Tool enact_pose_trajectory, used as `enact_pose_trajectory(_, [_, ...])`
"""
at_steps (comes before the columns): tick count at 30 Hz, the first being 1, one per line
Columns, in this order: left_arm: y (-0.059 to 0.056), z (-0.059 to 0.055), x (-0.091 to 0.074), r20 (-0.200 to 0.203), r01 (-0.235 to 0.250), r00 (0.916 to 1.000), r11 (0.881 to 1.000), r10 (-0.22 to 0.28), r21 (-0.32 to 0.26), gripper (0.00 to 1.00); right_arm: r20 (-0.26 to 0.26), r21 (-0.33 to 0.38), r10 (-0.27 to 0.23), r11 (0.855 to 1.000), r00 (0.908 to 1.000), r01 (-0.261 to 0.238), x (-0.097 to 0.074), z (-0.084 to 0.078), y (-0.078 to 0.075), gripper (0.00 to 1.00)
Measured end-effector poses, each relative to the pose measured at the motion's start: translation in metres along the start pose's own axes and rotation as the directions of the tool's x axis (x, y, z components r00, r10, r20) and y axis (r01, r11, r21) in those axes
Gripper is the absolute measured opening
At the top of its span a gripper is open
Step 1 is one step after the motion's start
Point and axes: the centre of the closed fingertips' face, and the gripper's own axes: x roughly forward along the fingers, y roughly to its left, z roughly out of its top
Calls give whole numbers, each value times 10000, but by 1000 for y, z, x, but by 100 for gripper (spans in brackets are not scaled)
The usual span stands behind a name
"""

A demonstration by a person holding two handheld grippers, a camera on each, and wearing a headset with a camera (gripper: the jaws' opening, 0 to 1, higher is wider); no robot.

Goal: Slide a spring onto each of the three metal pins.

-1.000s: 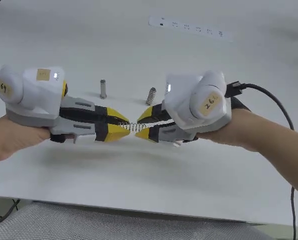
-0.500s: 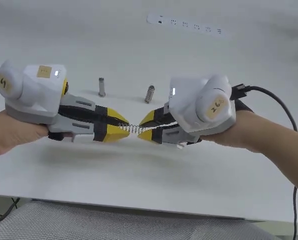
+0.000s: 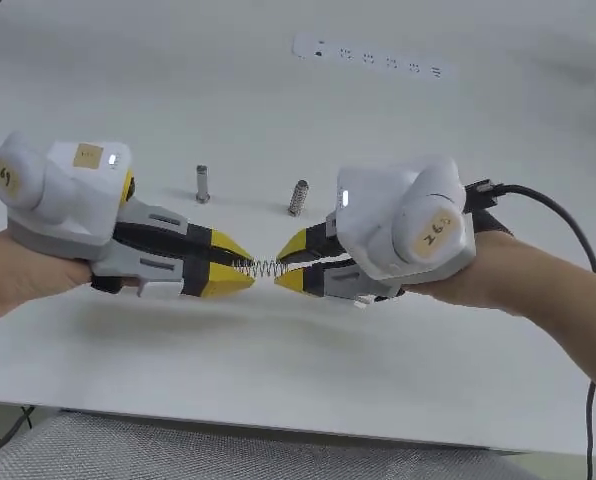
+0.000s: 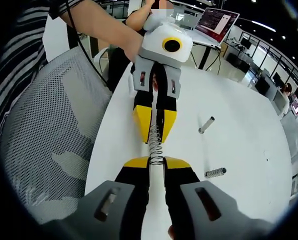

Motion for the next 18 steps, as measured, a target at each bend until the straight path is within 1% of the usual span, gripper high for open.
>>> enact_pose_trajectory(3, [1, 0, 0, -7, -29, 10000, 10000, 29, 13, 7, -113, -388, -33, 9992, 9999, 29, -2, 2, -1, 12])
enact_pose_trajectory(9, [1, -1, -1, -61, -45, 10000, 10000, 45, 57, 7, -87, -814, 15, 9967, 10000, -22, -5, 10, -3, 12])
enact_pose_trajectory(13, [1, -3, -1, -84, -78, 9999, 9999, 79, 76, 7, -28, -900, 69, 9959, 10000, -71, -5, 13, -3, 12])
enact_pose_trajectory(18, [0, -3, -2, -15, -100, 9999, 9999, 100, 48, 7, 155, -940, 81, 9955, 9998, -66, -6, 17, -3, 12])
